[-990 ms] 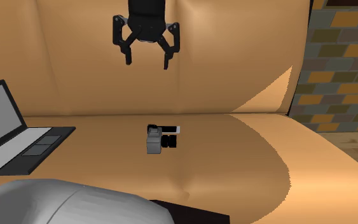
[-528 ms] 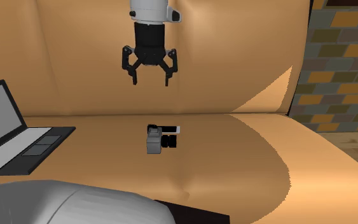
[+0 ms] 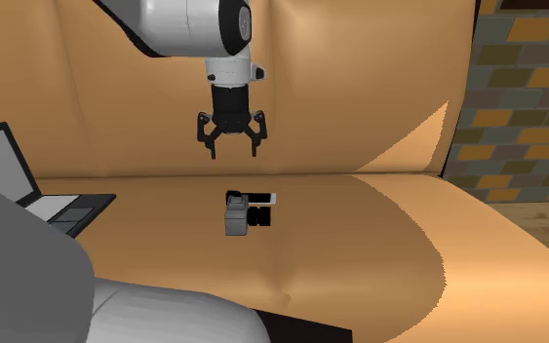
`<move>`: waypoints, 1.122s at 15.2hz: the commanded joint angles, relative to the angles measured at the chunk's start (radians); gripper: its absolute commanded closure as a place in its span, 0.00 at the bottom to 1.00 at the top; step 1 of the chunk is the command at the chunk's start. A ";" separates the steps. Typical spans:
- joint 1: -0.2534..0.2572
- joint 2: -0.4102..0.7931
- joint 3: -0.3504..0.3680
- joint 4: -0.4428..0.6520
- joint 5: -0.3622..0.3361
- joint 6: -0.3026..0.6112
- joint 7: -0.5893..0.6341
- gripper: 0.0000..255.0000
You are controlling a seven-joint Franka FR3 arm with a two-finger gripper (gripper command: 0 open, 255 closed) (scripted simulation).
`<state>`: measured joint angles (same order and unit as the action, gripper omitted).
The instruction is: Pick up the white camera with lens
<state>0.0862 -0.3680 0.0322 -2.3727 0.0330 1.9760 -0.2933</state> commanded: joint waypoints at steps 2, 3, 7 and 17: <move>0.009 0.101 0.014 0.013 -0.023 0.070 -0.020 0.00; 0.012 0.137 0.019 0.020 -0.031 0.093 -0.025 0.00; 0.024 0.284 0.039 0.058 -0.072 0.177 -0.037 0.00; 0.044 0.534 0.055 0.126 -0.159 0.321 -0.029 0.00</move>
<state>0.1299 0.1555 0.0874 -2.2452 -0.1231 2.2841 -0.3251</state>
